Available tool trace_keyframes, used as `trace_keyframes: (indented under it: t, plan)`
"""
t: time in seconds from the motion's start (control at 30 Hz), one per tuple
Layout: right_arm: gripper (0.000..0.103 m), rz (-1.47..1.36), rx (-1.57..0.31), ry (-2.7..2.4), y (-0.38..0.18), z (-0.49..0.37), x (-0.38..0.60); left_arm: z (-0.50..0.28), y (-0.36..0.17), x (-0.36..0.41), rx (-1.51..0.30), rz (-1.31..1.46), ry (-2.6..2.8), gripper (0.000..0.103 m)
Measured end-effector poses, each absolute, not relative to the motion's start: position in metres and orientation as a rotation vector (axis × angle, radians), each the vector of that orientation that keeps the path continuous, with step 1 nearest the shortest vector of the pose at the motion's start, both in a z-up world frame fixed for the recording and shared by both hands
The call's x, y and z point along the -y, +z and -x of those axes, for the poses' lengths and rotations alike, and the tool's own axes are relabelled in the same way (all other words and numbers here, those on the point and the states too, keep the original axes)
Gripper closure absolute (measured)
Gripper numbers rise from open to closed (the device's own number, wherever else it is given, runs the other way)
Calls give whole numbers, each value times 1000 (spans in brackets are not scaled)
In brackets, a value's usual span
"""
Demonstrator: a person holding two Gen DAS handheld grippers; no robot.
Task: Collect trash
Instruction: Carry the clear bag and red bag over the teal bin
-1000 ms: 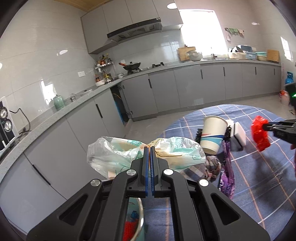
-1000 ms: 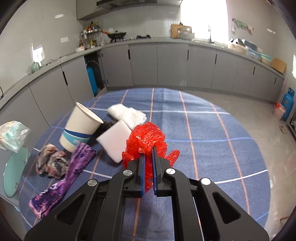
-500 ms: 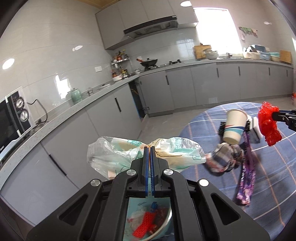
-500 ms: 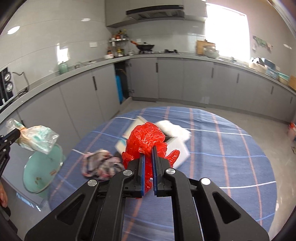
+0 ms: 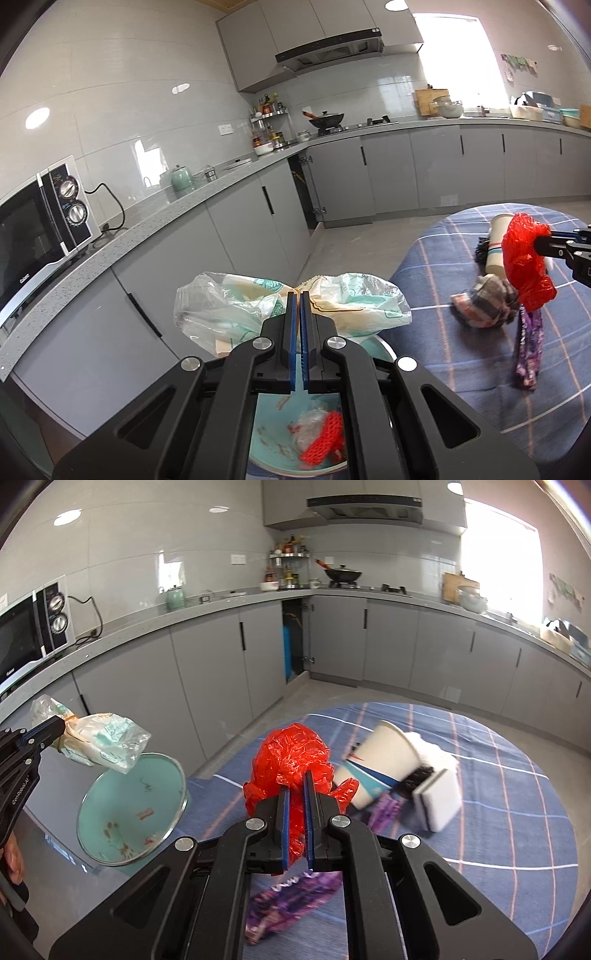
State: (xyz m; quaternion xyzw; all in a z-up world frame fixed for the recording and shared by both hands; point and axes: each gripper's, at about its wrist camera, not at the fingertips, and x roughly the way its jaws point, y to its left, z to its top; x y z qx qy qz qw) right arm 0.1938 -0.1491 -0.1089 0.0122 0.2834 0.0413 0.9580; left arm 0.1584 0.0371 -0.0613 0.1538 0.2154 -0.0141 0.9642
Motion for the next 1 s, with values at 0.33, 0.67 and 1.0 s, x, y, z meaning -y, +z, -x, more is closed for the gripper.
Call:
trace_keyframes:
  t: [0.33, 0.67, 1.0]
  plan:
    - [96, 11, -576, 148, -106, -204, 112, -163, -62, -68, -443, -311, 31, 101]
    - [96, 41, -584, 205, -108, -212, 80, -167, -69, -90, -469, -315, 79, 100]
    - [95, 63, -601, 264, -113, -224, 50, -171, -76, -110, -494, -302, 107, 100]
